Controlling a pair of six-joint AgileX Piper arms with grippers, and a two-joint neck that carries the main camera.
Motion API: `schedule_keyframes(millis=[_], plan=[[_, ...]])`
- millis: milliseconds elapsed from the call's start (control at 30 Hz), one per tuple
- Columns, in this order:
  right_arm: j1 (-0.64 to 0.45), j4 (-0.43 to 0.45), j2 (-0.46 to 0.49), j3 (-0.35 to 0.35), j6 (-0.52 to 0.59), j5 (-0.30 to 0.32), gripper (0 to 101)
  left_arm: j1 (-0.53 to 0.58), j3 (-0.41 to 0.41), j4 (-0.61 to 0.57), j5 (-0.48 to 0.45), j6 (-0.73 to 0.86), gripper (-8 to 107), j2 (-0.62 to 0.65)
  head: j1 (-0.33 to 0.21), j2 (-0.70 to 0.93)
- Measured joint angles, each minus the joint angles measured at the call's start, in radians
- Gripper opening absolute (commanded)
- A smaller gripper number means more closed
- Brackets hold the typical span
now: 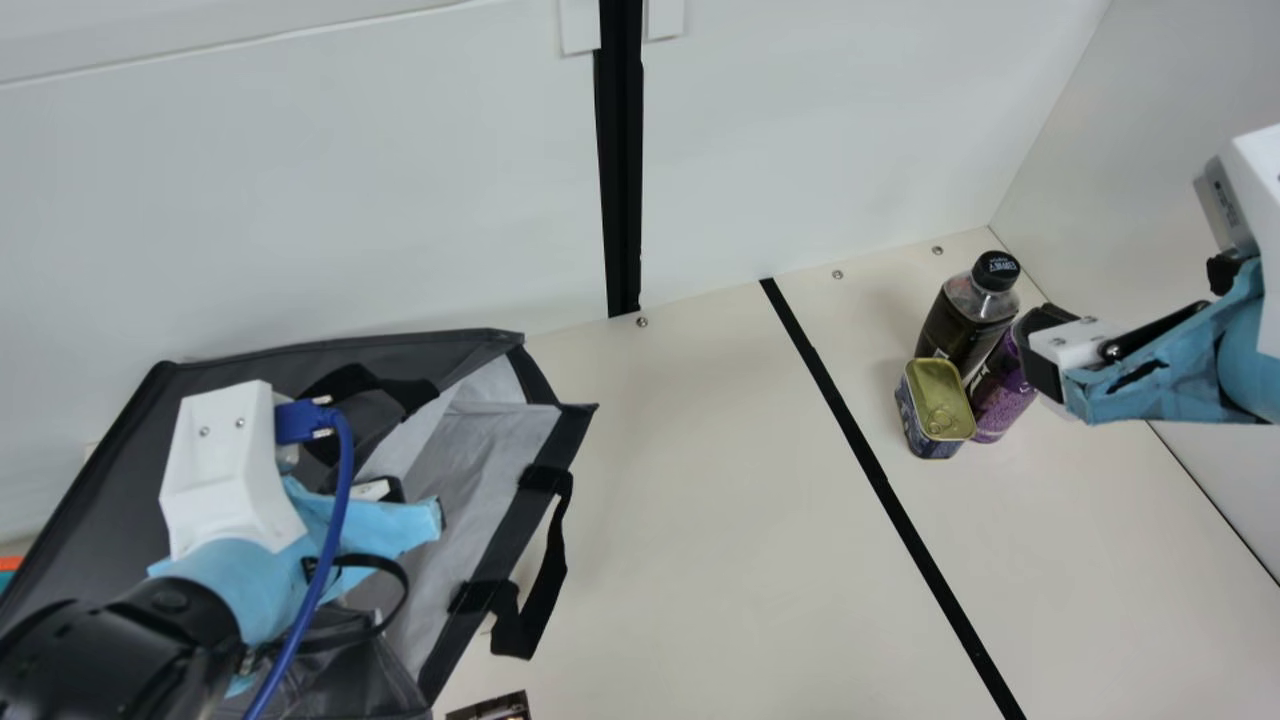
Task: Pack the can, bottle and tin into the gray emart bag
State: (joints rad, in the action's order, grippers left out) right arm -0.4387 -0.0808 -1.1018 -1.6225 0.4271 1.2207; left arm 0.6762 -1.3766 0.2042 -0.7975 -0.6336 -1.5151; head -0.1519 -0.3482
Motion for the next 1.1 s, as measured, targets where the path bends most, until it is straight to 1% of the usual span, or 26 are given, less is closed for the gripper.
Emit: schedule_keyframes(millis=[1100], plan=[[0.000,0.000,0.000,0.000,0.000,0.000,91,-0.003,0.000,-0.007,-0.001,0.004,10,-0.001,0.000,0.000]])
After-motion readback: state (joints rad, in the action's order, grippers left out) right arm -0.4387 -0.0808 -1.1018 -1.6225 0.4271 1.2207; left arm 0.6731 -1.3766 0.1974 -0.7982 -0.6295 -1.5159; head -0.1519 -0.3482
